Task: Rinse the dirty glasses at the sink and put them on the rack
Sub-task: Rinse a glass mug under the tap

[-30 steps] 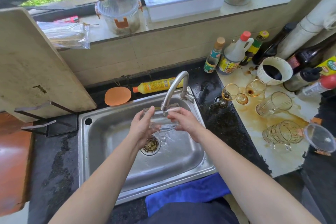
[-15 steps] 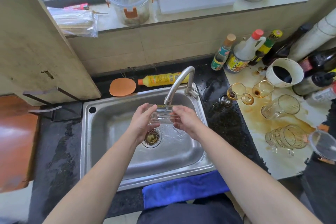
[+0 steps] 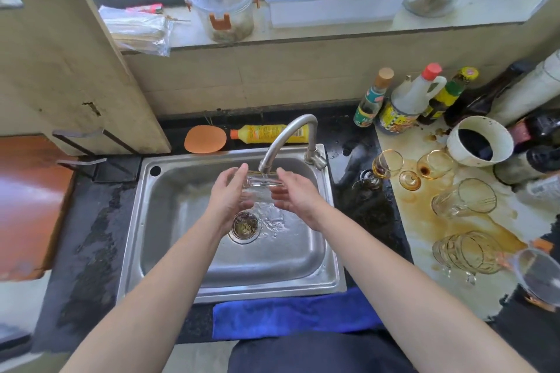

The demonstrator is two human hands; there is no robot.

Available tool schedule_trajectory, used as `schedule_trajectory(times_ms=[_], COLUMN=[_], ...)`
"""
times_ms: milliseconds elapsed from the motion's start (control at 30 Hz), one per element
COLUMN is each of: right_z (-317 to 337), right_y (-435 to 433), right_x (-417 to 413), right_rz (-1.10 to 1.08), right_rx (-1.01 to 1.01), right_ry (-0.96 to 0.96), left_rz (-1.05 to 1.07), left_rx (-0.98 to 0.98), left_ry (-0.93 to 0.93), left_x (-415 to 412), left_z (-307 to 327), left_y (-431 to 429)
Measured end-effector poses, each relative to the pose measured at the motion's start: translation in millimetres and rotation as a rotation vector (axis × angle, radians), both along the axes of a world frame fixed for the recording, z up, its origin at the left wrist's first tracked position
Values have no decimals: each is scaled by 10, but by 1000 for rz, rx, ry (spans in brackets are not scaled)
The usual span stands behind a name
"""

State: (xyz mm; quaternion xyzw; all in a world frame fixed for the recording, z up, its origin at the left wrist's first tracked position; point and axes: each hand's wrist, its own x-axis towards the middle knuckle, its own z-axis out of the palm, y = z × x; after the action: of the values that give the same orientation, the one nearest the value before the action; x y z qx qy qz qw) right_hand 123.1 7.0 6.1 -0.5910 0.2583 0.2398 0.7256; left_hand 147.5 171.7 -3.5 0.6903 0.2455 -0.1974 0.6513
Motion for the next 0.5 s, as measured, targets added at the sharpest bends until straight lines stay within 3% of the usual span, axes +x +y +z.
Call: schedule_trajectory(times_ms=[267,400,500], right_z=[31,5,-55], right_y=[-4,58,106], right_x=[58,45,36], right_rz=[-55,-76,-44], right_rx=[24,58,-34], right_ry=[92,160,161], left_rz=[-108,-25,38], left_rx=[-1,86,94], left_ry=[68,77,59], left_x=[67,80,72], left_z=[60,15,12], left_y=[68,43,24])
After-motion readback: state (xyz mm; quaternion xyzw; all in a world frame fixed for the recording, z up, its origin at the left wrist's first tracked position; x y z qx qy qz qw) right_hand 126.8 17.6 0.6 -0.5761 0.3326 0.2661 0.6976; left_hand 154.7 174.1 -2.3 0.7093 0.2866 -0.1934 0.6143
